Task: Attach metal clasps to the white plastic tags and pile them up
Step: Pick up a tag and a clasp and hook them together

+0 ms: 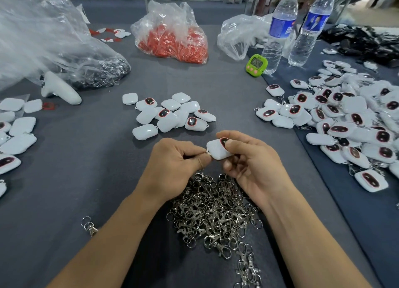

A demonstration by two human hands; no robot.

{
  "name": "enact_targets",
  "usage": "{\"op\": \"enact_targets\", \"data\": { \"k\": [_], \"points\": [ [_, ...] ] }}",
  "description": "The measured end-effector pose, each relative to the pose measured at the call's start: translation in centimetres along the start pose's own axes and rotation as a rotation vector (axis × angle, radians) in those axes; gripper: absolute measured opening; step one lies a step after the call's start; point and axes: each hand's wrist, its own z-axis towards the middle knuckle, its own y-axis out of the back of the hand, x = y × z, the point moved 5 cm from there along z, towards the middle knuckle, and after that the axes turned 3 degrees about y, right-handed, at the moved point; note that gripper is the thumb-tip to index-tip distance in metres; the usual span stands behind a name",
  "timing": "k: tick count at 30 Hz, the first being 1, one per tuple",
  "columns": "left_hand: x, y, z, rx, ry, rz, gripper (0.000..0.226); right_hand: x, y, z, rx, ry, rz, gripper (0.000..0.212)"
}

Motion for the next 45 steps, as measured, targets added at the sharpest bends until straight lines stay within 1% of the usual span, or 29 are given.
{"op": "enact_targets", "data": {
  "k": [2, 5, 7, 8, 9, 11, 13, 14, 16, 18, 21, 22, 23, 25, 27, 29, 31, 32, 35, 37, 39, 41, 42, 43, 45],
  "points": [
    [-0.4, 0.0, -0.4, -0.017, -0.115, 0.152, 0.005, -0.1, 0.1, -0.1, -0.007, 0.005, -0.015, 0.024],
    [-1.1, -0.2, -0.7, -0.093, -0.264, 0.493, 0.013, -0.2, -0.1, -0.2, -0.015, 0.025, -0.065, 0.020],
    [-1.4, -0.5, -1.0, -0.157, -0.304, 0.672, 0.018, -0.2, -0.2, -0.2, -0.018, 0.040, -0.095, 0.019],
    [-1.3, -0.6, -1.1, -0.177, -0.297, 0.682, 0.018, -0.2, -0.2, -0.3, -0.023, 0.042, -0.097, 0.019],
    [-1.2, -0.6, -1.1, -0.179, -0.264, 0.626, 0.016, -0.2, -0.1, -0.3, -0.029, 0.041, -0.092, 0.019],
    [-0.4, -0.2, -0.7, -0.127, -0.104, 0.340, 0.008, 0.0, 0.0, -0.2, -0.038, 0.027, -0.065, 0.020],
    [0.4, -0.4, -0.1, -0.021, 0.070, 0.045, 0.013, 0.1, 0.1, -0.1, -0.034, 0.003, -0.012, 0.021],
    [0.6, -0.5, 0.1, 0.026, 0.119, -0.054, 0.015, 0.1, 0.1, 0.0, -0.024, -0.007, 0.018, 0.022],
    [0.6, -0.8, 0.3, 0.081, 0.162, -0.167, 0.018, 0.0, -0.1, 0.1, 0.005, -0.020, 0.049, 0.027],
    [0.5, -0.7, 0.3, 0.094, 0.156, -0.175, 0.021, -0.1, -0.2, 0.1, 0.024, -0.024, 0.054, 0.031],
    [0.2, -0.4, 0.0, 0.034, 0.069, -0.064, 0.016, -0.2, -0.2, 0.1, 0.017, -0.006, 0.057, 0.028],
    [0.0, -0.3, -0.1, -0.004, 0.019, 0.007, 0.019, -0.1, -0.2, 0.1, 0.010, 0.011, 0.046, 0.027],
    [-0.3, -0.2, -0.3, -0.045, -0.042, 0.110, 0.025, -0.1, -0.2, 0.1, 0.004, 0.034, 0.024, 0.026],
    [-1.1, -0.2, -0.6, -0.131, -0.187, 0.400, 0.034, 0.1, -0.4, 0.0, 0.007, 0.097, -0.040, 0.026],
    [-2.0, -0.2, -1.0, -0.224, -0.295, 0.671, 0.032, 0.2, -0.8, -0.1, 0.015, 0.148, -0.089, 0.026],
    [-2.2, -0.5, -1.4, -0.287, -0.329, 0.799, 0.027, 0.2, -1.0, 0.0, 0.010, 0.158, -0.101, 0.025],
    [-2.1, -0.6, -1.6, -0.325, -0.329, 0.752, 0.023, 0.2, -0.9, 0.0, 0.001, 0.138, -0.076, 0.023],
    [-1.8, -0.5, -1.4, -0.300, -0.290, 0.644, 0.021, 0.3, -0.8, 0.0, -0.001, 0.120, -0.054, 0.022],
    [-0.4, -0.2, -0.5, -0.124, -0.050, 0.139, 0.011, 0.3, -0.6, 0.1, -0.006, 0.058, 0.047, 0.024],
    [-0.3, -0.4, -0.3, -0.068, 0.019, -0.042, 0.014, 0.3, -0.5, 0.2, 0.005, 0.029, 0.110, 0.030],
    [-0.7, -0.7, -0.2, -0.017, 0.039, -0.178, 0.018, 0.3, -0.7, 0.2, 0.025, 0.013, 0.133, 0.034],
    [-0.8, -0.8, -0.3, 0.000, 0.053, -0.219, 0.020, 0.2, -0.8, 0.1, 0.040, 0.011, 0.137, 0.033],
    [-0.7, -0.7, -0.3, -0.017, 0.055, -0.195, 0.020, 0.2, -0.8, 0.1, 0.039, 0.017, 0.131, 0.031],
    [-0.5, -0.5, -0.3, -0.044, 0.042, -0.133, 0.018, 0.1, -0.8, 0.1, 0.032, 0.030, 0.111, 0.029],
    [-0.4, -0.2, -0.5, -0.107, -0.037, 0.111, 0.025, 0.1, -1.0, 0.1, 0.021, 0.080, 0.033, 0.026]
  ]
}}
